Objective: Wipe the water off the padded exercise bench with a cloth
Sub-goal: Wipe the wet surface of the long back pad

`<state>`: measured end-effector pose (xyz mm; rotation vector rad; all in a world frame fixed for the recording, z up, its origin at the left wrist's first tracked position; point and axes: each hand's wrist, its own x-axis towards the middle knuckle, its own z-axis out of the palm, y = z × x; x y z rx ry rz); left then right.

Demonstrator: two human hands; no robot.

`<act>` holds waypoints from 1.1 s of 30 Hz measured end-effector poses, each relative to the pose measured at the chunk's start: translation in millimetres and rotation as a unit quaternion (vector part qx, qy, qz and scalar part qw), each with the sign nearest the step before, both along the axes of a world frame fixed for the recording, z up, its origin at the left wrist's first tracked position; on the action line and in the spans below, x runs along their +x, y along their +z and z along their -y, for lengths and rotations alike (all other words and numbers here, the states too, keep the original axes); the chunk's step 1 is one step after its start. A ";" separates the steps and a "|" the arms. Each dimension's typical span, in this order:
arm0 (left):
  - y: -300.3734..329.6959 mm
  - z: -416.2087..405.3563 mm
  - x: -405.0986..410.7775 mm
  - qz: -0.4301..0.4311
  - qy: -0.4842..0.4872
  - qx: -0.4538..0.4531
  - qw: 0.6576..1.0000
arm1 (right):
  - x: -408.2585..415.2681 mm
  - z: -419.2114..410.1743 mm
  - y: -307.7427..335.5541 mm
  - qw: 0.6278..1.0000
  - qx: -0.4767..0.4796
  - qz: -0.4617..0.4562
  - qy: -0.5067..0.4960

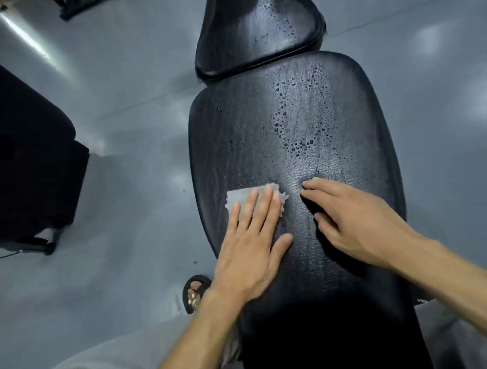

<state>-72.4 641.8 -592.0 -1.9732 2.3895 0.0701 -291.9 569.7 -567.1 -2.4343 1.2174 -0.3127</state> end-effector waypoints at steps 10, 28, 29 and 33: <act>-4.2 -34.8 -26.3 -0.008 0.037 0.023 0.999 | -1.6 -1.2 -5.9 0.999 -0.029 0.022 -0.007; 10.0 48.0 -12.2 -0.074 0.108 -0.007 0.991 | -0.3 -0.8 -6.2 0.999 -0.036 0.018 -0.009; 10.5 48.2 -13.7 -0.083 0.113 -0.006 0.990 | -0.2 -1.4 -6.1 0.999 -0.037 0.018 -0.010; 2.4 -8.3 -34.3 -0.090 0.111 -0.003 0.990 | 0.2 -1.4 -5.1 0.999 -0.037 0.018 -0.007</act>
